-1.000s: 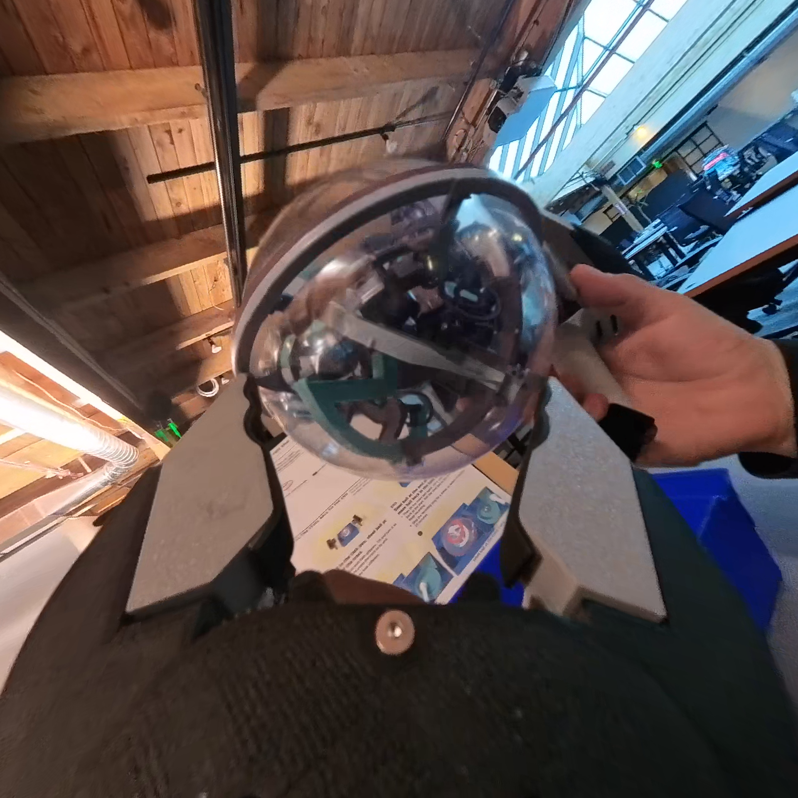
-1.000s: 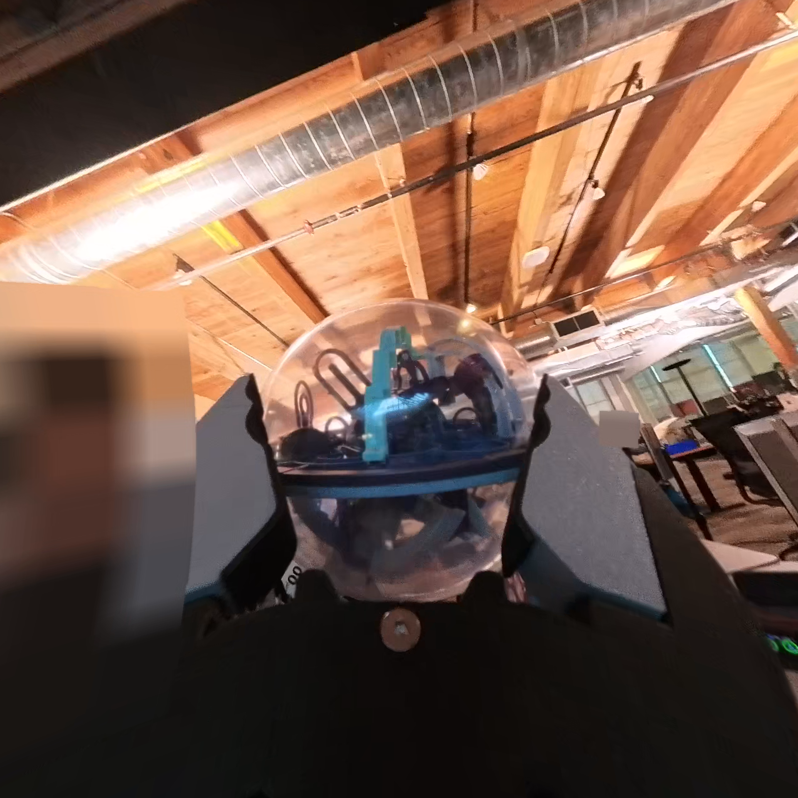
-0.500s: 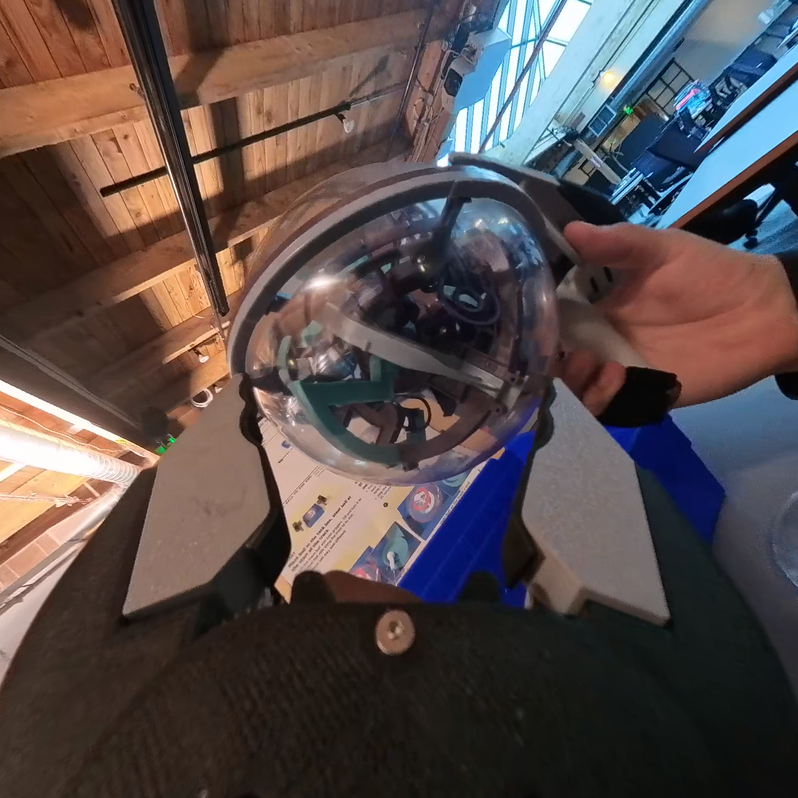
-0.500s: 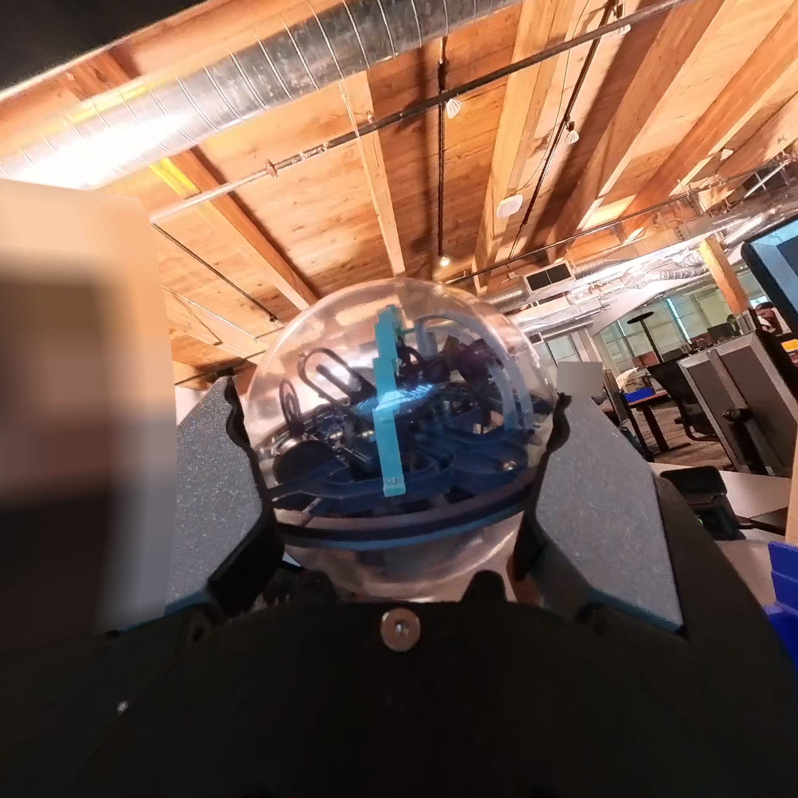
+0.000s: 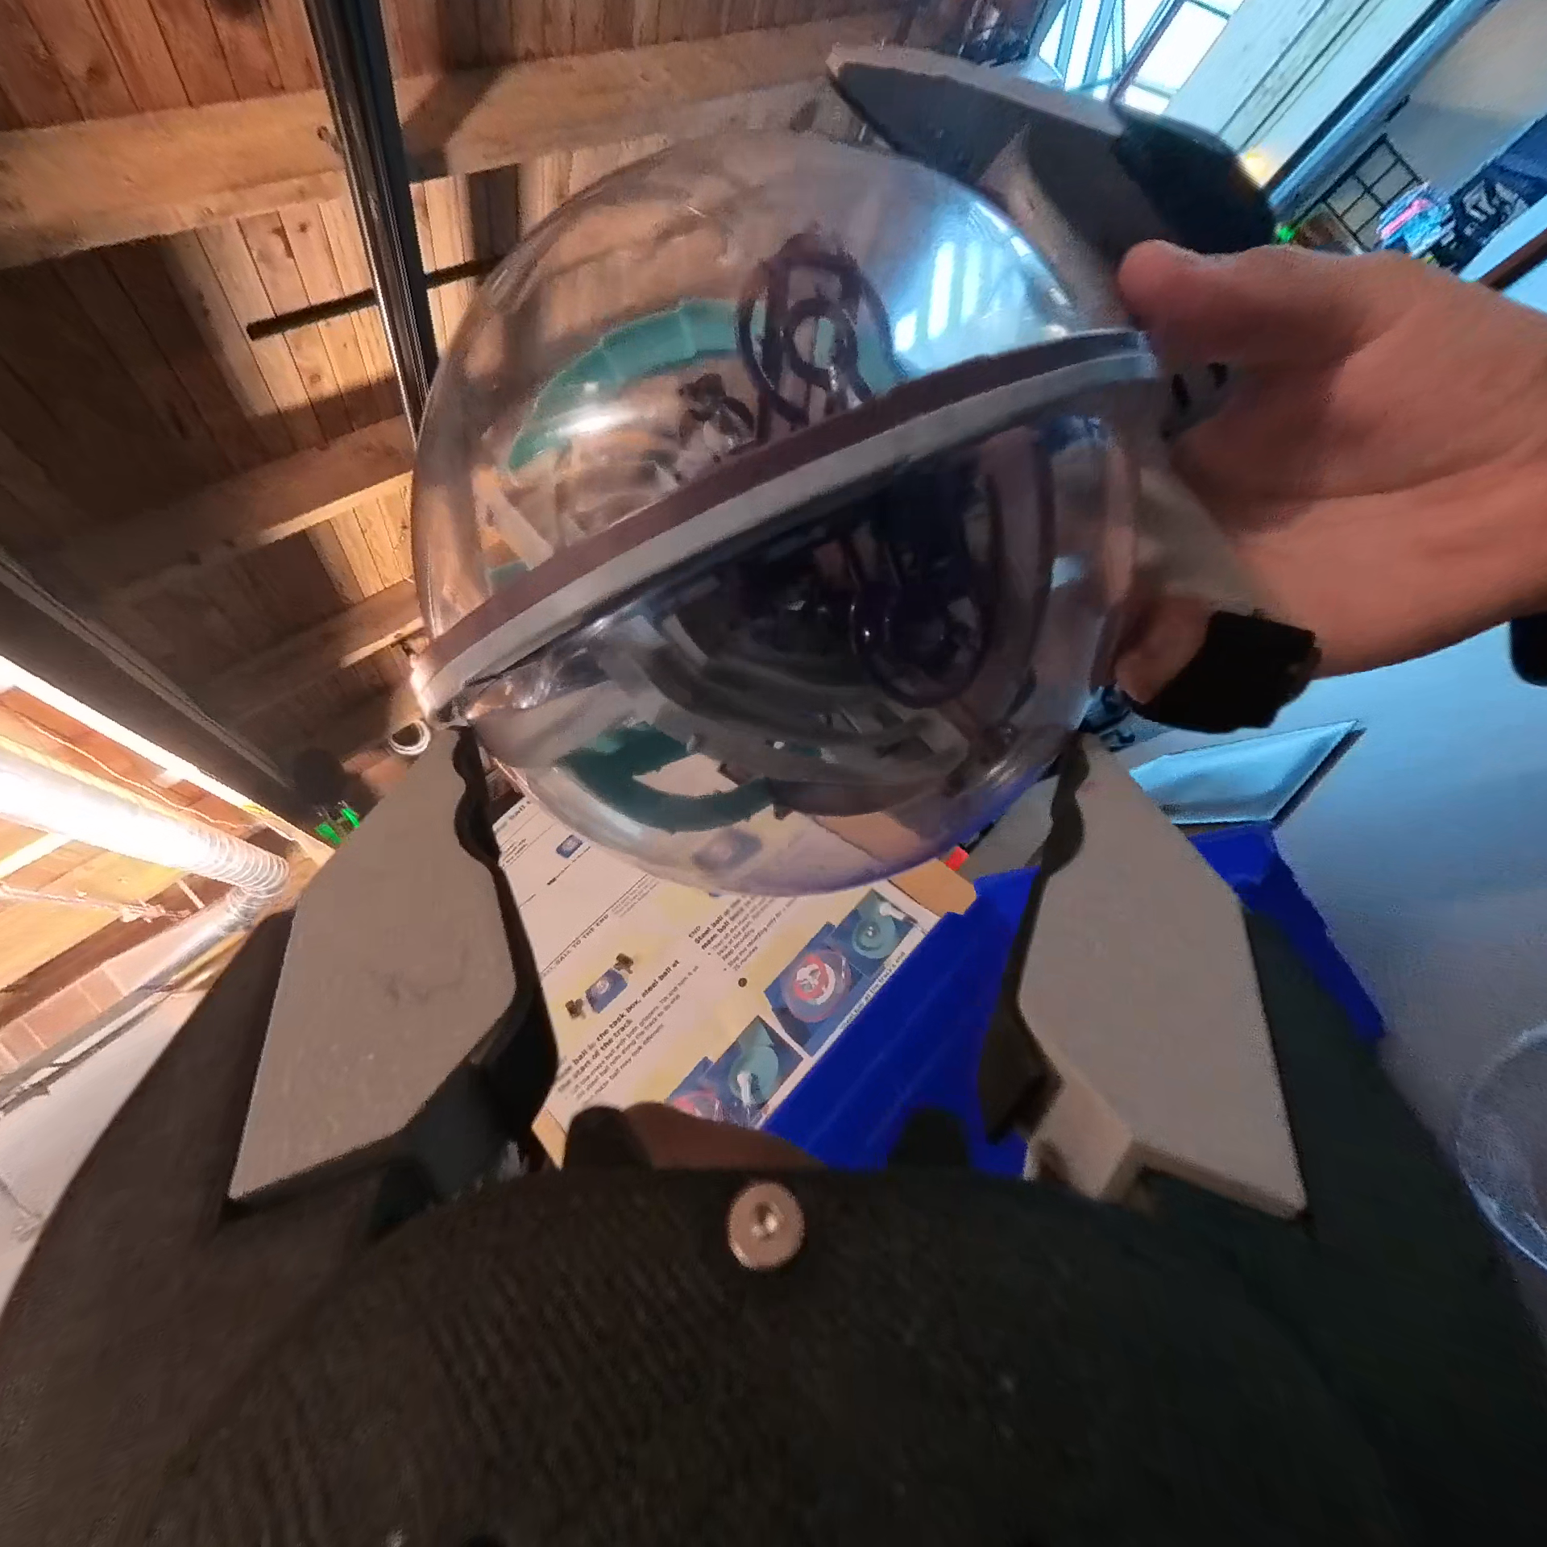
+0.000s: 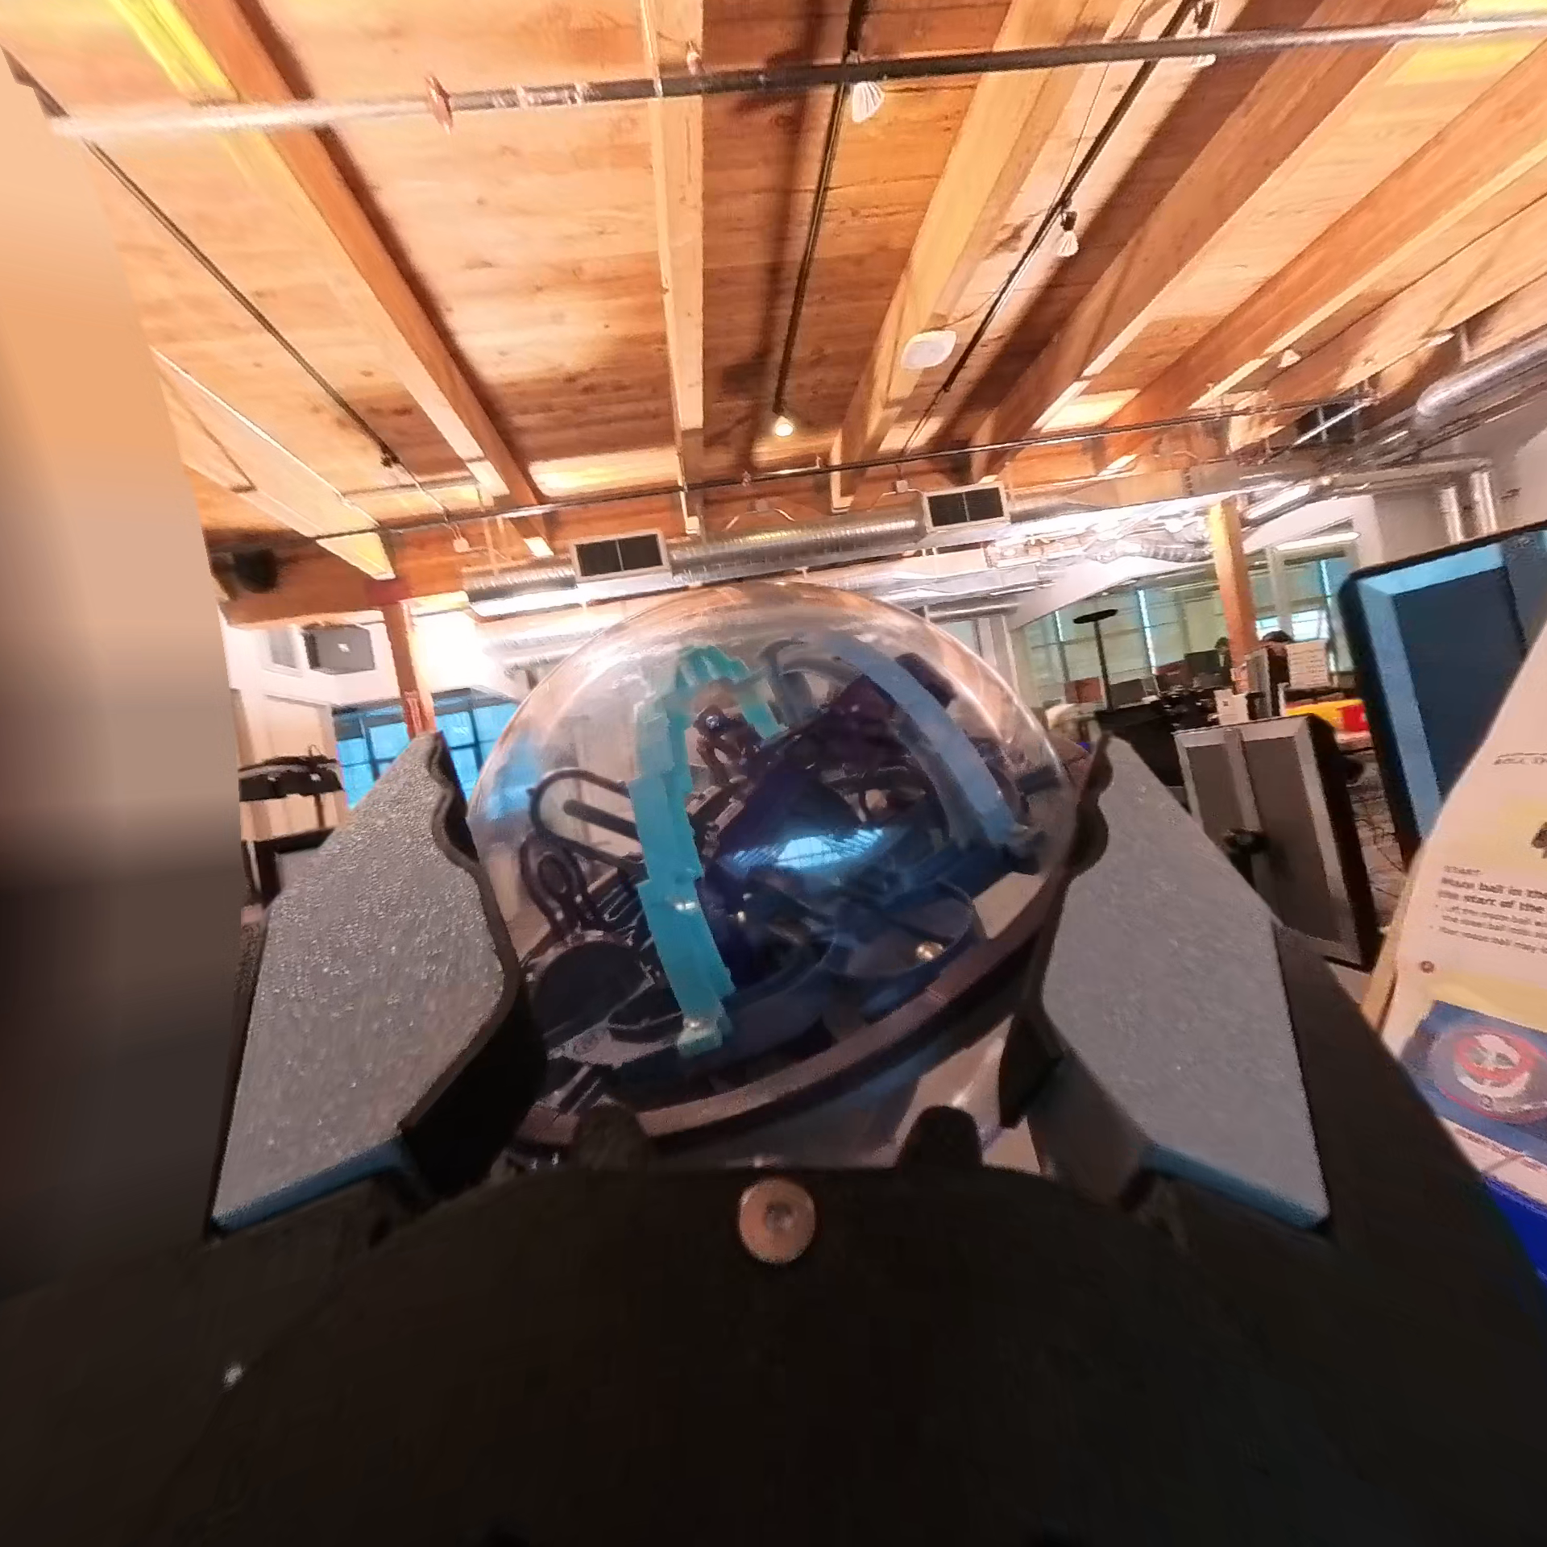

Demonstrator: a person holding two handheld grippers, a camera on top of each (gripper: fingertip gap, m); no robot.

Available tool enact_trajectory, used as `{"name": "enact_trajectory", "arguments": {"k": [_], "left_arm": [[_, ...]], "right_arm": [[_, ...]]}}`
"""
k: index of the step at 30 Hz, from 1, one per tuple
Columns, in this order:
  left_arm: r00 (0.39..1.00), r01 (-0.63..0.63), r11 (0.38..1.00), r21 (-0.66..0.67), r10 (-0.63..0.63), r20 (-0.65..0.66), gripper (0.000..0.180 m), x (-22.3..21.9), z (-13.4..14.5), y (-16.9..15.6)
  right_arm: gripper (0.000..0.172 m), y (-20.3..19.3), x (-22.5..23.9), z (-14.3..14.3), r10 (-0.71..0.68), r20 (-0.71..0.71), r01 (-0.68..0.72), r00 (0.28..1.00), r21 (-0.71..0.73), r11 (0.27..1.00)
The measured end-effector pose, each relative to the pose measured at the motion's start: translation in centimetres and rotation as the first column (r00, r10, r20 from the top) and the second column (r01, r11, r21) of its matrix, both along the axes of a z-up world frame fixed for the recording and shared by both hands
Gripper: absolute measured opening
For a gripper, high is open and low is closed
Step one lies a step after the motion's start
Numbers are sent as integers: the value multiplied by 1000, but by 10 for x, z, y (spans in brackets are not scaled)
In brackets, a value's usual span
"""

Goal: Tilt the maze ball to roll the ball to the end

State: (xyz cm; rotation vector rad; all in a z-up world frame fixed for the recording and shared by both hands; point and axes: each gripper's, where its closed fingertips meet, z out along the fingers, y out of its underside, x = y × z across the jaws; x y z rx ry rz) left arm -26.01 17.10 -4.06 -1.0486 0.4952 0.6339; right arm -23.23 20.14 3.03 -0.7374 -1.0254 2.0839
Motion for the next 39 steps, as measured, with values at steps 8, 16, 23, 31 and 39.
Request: {"name": "enact_trajectory", "arguments": {"k": [8,16,23,31,39], "left_arm": [[999,-17,997,-76,20,34,132,1,-35,-7],[998,-31,993,-118,37,49,132,14,-65,-10],[996,-24,983,-184,40,81,133,24,-96,-6],[991,-32,965,-260,65,118,133,17,-131,4],[987,30,926,-376,32,157,132,21,-161,13]], "right_arm": [[139,-18,7,-27,-79,19,77,997,95,992],[145,-24,17,-55,-113,66,106,991,102,989],[153,-25,21,-89,-192,110,169,975,186,968],[154,-28,17,-115,-292,121,244,949,310,919],[155,-24,20,-139,-443,167,372,881,337,865]]}}
